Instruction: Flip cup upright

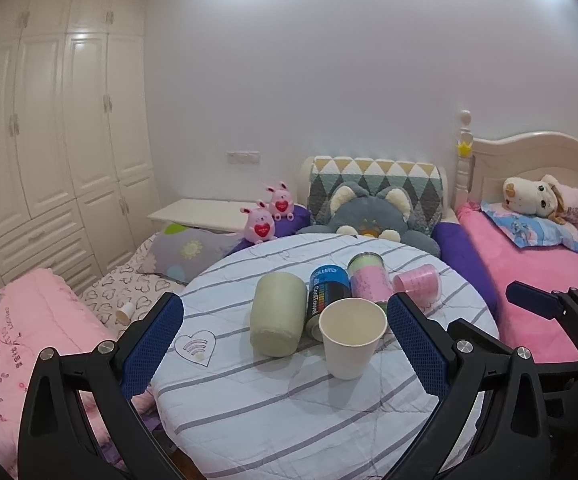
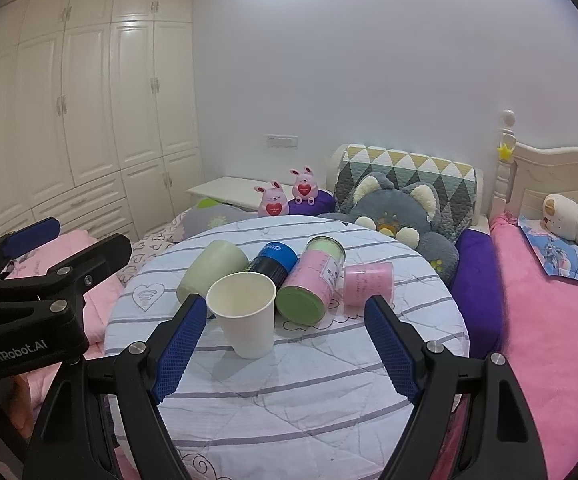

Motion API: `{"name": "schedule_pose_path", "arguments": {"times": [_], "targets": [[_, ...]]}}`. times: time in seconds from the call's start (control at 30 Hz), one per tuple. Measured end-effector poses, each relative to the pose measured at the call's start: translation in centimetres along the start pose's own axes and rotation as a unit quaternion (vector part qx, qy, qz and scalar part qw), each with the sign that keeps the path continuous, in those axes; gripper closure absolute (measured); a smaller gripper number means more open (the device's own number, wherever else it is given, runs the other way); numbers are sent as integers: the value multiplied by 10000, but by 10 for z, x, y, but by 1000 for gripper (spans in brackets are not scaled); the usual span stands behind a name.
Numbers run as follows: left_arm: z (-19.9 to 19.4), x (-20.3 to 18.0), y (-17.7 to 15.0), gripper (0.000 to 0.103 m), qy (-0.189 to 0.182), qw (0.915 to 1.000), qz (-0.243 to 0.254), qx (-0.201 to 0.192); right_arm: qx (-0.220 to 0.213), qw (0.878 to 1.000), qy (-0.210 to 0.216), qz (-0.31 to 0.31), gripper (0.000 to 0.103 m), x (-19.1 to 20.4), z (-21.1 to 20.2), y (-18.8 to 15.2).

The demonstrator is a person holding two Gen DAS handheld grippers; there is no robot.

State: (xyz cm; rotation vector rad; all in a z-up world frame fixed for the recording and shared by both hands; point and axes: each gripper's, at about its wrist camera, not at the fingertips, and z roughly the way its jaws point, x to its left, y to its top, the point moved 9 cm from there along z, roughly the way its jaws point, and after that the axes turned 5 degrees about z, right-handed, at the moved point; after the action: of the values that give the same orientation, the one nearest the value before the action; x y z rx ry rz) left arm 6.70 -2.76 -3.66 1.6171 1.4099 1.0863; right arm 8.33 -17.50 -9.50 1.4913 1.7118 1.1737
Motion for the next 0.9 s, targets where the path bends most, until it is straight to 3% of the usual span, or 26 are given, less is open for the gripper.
{"name": "schedule_pose_path", "arguments": {"times": [0.9], "targets": [[12,1,-5,0,-90,9999,82,104,204,9998,18,-25,21,6,10,-8]]}}
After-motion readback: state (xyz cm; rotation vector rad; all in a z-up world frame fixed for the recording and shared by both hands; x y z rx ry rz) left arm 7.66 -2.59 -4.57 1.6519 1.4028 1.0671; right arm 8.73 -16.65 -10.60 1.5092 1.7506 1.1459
